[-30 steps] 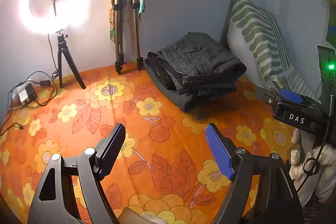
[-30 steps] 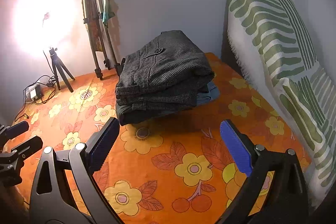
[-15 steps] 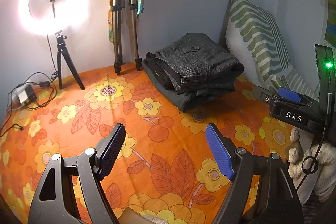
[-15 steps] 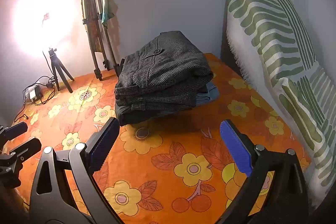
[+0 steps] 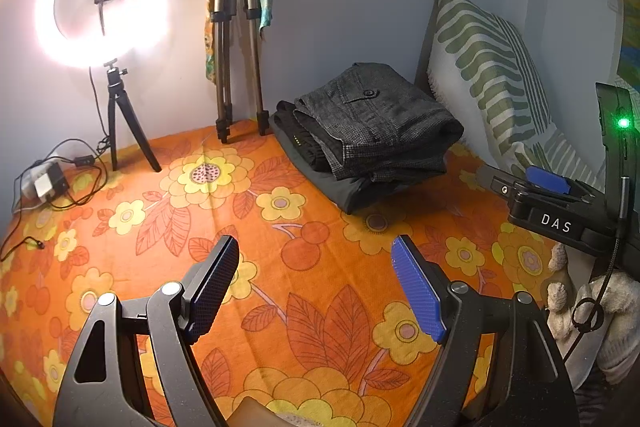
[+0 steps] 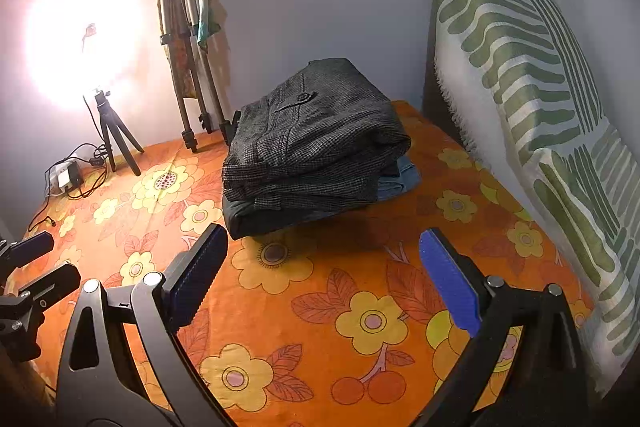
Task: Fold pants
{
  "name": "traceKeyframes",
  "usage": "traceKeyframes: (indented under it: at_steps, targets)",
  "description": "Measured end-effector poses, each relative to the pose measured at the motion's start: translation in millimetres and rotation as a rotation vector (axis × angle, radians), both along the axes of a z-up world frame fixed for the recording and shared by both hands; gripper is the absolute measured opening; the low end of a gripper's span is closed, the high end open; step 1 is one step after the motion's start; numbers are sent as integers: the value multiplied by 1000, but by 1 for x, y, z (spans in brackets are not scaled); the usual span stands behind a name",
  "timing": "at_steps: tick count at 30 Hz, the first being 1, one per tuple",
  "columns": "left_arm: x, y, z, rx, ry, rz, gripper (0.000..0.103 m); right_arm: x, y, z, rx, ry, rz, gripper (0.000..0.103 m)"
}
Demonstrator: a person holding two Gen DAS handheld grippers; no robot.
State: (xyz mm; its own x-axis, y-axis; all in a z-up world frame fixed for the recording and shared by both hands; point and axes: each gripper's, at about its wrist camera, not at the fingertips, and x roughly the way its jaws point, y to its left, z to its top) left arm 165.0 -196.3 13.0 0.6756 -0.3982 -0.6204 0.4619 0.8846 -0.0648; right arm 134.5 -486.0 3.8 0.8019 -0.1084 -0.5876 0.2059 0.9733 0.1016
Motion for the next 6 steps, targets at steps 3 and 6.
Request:
traceKeyframes:
  at_steps: [3, 6]
  targets:
    - [-3, 0, 2, -5, -19, -16, 79, 1, 3, 0, -2, 1, 2, 98]
    - [-4, 2, 2, 0, -17, -18, 79, 2, 5, 0, 5, -1, 7, 98]
